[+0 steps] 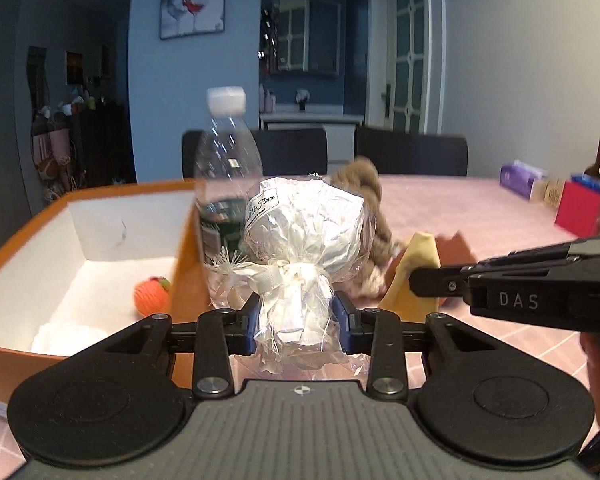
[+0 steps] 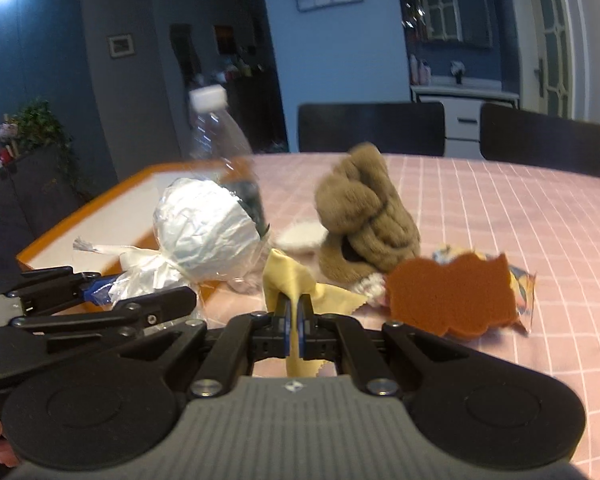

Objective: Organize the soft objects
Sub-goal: 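Lift the plastic bag and yellow cloth over the box with both grippers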

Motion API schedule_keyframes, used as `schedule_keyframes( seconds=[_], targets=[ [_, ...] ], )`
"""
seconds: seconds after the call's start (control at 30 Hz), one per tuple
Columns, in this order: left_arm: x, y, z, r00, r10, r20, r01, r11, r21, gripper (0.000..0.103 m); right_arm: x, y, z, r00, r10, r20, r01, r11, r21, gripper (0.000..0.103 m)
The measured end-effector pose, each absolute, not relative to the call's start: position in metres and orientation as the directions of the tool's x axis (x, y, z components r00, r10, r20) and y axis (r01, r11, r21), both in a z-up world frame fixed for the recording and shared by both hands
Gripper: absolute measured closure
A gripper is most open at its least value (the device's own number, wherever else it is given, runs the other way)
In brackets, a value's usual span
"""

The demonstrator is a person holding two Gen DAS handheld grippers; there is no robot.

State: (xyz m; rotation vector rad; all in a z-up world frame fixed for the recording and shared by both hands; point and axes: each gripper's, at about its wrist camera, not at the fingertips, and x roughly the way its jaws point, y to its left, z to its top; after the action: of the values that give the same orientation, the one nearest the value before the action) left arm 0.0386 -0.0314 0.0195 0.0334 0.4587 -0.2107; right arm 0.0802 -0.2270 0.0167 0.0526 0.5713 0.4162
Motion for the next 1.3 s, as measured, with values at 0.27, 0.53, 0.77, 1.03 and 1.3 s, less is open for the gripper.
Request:
schedule_keyframes(
  seconds=[0.27,0.53,0.77,1.03,1.3],
  targets=[
    [0.016,0.005,0.061,0.903,-0.200,-0.381,0.197,0.979,-0.048,0.062,0.066,-0.206,0.051,0.724,0.522,-0.452,-0.485,0.850,0.205,0.103],
    [0.023,0.036,0.091,0.906,-0.118,-0.407,0.155,0.986,0.060,0.062,0.070,-0.153,0.090,0.671,0.627,-0.395,-0.627,0.765,0.150,0.103],
    [0.054,0.061,0.103,0.895,-0.013,-0.446,0.077,0.989,0.125,0.062,0.096,-0.103,0.110,0.621,0.677,-0.395,-0.692,0.710,0.129,0.103],
    [0.109,0.080,0.076,0.838,0.115,-0.533,0.028,0.967,0.253,0.062,0.136,-0.038,0.095,0.572,0.646,-0.506,-0.739,0.673,0.023,0.103],
    [0.140,0.083,0.041,0.776,0.153,-0.611,0.116,0.919,0.377,0.062,0.177,0.000,0.052,0.531,0.549,-0.645,-0.768,0.634,-0.093,0.103]
  ],
)
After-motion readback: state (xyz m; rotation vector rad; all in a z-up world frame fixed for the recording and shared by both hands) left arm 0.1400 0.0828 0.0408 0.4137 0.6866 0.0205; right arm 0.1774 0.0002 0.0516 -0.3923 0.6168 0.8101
